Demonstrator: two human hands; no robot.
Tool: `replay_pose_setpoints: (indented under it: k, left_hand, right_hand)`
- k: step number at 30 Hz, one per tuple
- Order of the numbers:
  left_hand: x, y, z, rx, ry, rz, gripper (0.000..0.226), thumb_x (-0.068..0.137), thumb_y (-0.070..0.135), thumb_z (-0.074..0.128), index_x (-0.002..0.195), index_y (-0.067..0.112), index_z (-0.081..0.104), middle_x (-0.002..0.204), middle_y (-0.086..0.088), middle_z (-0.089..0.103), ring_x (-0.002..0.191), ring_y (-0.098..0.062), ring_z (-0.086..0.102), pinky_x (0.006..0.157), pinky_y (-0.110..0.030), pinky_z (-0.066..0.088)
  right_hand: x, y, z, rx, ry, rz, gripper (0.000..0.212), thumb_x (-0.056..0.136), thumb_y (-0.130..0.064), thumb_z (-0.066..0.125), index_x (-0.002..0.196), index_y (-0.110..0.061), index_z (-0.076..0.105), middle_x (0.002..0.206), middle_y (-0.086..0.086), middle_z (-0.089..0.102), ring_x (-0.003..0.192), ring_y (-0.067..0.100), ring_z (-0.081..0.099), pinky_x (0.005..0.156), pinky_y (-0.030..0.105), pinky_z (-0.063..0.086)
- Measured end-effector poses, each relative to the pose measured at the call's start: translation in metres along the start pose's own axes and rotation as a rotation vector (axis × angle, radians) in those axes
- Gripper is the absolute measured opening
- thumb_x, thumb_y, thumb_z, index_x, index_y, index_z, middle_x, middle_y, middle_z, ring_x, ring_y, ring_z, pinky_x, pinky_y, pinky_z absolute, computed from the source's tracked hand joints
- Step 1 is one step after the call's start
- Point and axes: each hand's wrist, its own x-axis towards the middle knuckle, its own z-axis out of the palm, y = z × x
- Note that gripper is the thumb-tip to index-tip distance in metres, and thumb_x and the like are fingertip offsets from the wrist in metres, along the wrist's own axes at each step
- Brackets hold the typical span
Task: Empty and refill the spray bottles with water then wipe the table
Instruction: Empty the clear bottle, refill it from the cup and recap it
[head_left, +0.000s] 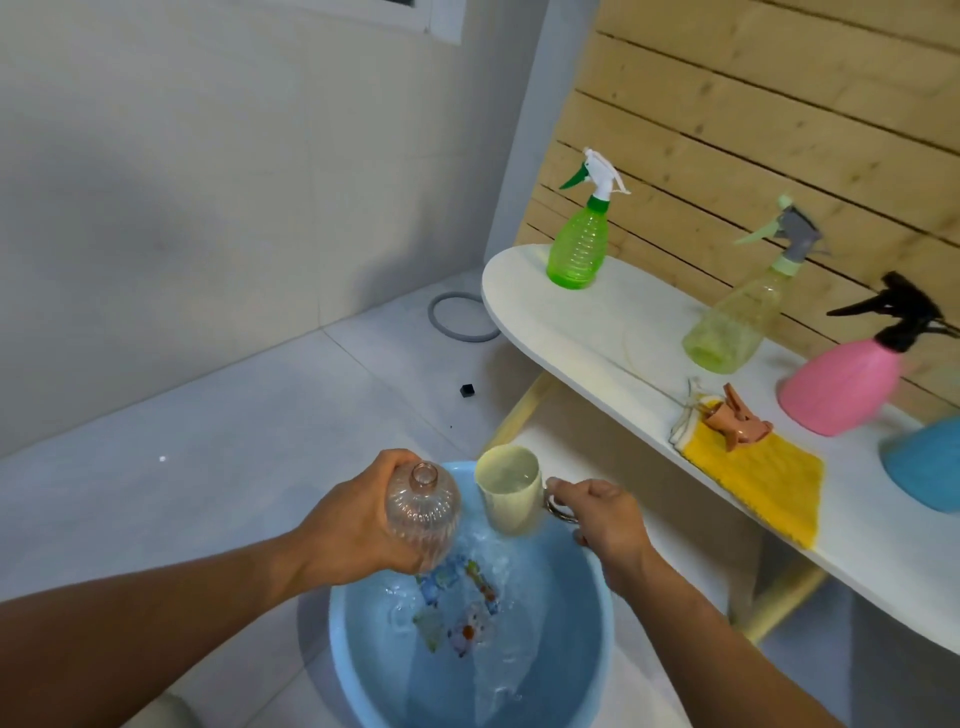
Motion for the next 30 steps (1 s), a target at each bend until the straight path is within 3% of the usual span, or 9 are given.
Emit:
replay_pose_setpoints:
  k: [2,6,10,15,18,21,26,30]
  left_hand:
    - [-0.001,0.000,0.000,0.015,-0.003,-0.001,0.101,0.044,0.051,0.098,0.126,0.058,0.038,0.116,0.025,0.065,0.104,-0.003,0.067,0.088,-0.027,0.058]
    - [0.001,0.006,0.001,0.033,-0.010,0.000,0.101,0.044,0.053,0.096,0.127,0.056,0.037,0.114,0.024,0.065,0.099,-0.001,0.066,0.079,-0.018,0.054]
    - [0.007,0.014,0.005,0.038,0.009,0.018,0.101,0.044,0.056,0.093,0.129,0.054,0.038,0.115,0.022,0.065,0.103,-0.003,0.066,0.088,-0.026,0.056]
    - [0.013,0.022,0.012,0.038,0.007,0.058,0.099,0.043,0.059,0.094,0.123,0.063,0.035,0.116,0.023,0.065,0.104,-0.005,0.066,0.091,-0.030,0.057]
    - [0.017,0.025,0.015,0.041,0.018,0.077,0.100,0.045,0.056,0.096,0.125,0.062,0.035,0.115,0.026,0.064,0.104,-0.002,0.065,0.091,-0.031,0.058]
    - [0.019,0.028,0.016,0.030,0.026,0.088,0.102,0.046,0.053,0.097,0.129,0.058,0.037,0.117,0.025,0.063,0.106,-0.002,0.065,0.092,-0.033,0.058]
    - [0.020,0.031,0.016,0.026,0.036,0.105,0.103,0.048,0.053,0.097,0.132,0.054,0.038,0.118,0.024,0.062,0.107,-0.002,0.063,0.092,-0.030,0.057]
    - [0.021,0.031,0.015,0.019,0.039,0.100,0.104,0.048,0.051,0.098,0.134,0.052,0.039,0.119,0.022,0.062,0.107,-0.005,0.064,0.092,-0.029,0.058]
  right_hand:
    - [-0.007,-0.020,-0.006,0.017,0.003,-0.047,0.030,0.080,-0.037,0.084,0.077,-0.011,0.068,0.074,0.005,0.071,0.056,0.016,0.047,0.053,0.027,0.038]
    - [-0.023,-0.052,-0.013,0.016,-0.001,-0.166,0.029,0.080,-0.034,0.084,0.081,-0.011,0.067,0.074,0.004,0.067,0.070,0.018,0.055,0.059,0.030,0.042]
    - [-0.038,-0.078,-0.016,-0.010,0.003,-0.274,0.029,0.079,-0.033,0.084,0.071,-0.012,0.065,0.070,0.001,0.067,0.054,0.001,0.052,0.058,0.025,0.039]
    - [-0.049,-0.099,-0.019,-0.050,0.000,-0.392,0.037,0.080,-0.036,0.083,0.076,-0.004,0.066,0.074,0.018,0.063,0.055,0.013,0.041,0.049,0.025,0.037]
    - [-0.053,-0.105,-0.020,-0.085,-0.003,-0.490,0.034,0.080,-0.034,0.084,0.071,-0.007,0.064,0.059,-0.001,0.056,0.054,0.008,0.043,0.049,0.016,0.037]
    - [-0.056,-0.107,-0.019,-0.143,0.005,-0.567,0.031,0.082,-0.033,0.083,0.071,-0.010,0.065,0.057,-0.010,0.055,0.053,0.004,0.043,0.048,0.013,0.036]
    - [-0.059,-0.111,-0.021,-0.224,0.030,-0.620,0.026,0.082,-0.037,0.082,0.071,-0.018,0.068,0.057,-0.012,0.059,0.051,0.001,0.044,0.047,0.011,0.035]
    - [-0.060,-0.114,-0.021,-0.305,0.065,-0.635,0.027,0.082,-0.041,0.080,0.071,-0.021,0.066,0.059,-0.013,0.057,0.055,0.005,0.046,0.053,0.020,0.036]
